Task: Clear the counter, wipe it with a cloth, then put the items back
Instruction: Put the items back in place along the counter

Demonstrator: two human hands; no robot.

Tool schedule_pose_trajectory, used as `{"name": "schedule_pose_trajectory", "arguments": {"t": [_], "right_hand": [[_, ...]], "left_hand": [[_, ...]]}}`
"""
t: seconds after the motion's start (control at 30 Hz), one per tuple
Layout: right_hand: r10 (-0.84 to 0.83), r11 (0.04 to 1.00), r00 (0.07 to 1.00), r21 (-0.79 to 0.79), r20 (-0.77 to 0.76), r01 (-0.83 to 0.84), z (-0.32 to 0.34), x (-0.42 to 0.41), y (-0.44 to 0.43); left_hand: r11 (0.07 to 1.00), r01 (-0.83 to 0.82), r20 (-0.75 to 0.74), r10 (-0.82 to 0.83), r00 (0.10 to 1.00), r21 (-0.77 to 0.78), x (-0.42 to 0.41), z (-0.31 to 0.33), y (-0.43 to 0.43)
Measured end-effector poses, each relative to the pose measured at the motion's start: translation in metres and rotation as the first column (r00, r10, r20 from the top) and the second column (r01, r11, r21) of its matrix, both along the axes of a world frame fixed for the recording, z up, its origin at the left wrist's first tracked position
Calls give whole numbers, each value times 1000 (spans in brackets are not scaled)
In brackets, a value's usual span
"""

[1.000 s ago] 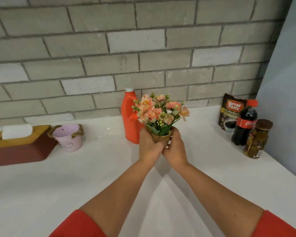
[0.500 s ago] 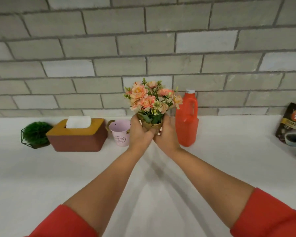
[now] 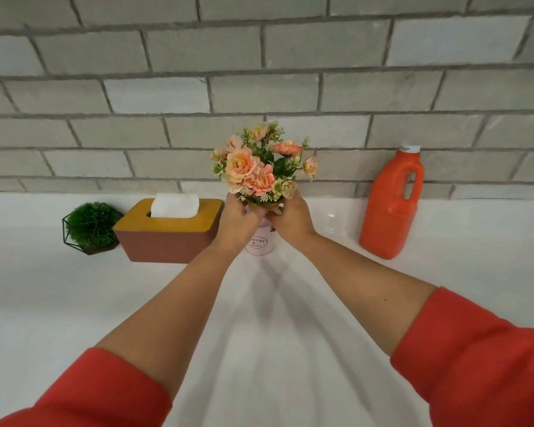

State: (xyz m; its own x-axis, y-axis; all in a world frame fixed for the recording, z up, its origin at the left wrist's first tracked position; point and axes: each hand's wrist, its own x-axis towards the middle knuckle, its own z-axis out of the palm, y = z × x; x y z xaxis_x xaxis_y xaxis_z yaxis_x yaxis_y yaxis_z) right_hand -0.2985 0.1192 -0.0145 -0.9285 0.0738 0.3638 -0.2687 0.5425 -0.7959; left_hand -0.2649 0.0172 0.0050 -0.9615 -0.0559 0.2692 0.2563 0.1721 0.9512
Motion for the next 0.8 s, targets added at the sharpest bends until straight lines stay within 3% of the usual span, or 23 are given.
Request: {"name": "schedule_pose_trajectory", "arguments": {"t": [0.13, 0.27, 0.47, 0.8], "right_hand": [[-9, 1000, 996, -6, 88, 9, -14, -10, -6], [-107, 979, 989, 184, 106, 87, -22, -16, -8], [-99, 958, 978, 283, 182, 44, -28, -17, -4], [-46, 874, 958, 476, 282, -98, -33, -20, -4]], "left_hand": [[1000, 9, 60, -9, 998, -11, -13, -11, -8], [999, -7, 116, 12, 993, -47, -26, -23, -10], [980, -48, 175, 82, 981, -193, -45, -44, -19], [930, -63, 97, 105, 990, -363, -49, -58, -20]]}}
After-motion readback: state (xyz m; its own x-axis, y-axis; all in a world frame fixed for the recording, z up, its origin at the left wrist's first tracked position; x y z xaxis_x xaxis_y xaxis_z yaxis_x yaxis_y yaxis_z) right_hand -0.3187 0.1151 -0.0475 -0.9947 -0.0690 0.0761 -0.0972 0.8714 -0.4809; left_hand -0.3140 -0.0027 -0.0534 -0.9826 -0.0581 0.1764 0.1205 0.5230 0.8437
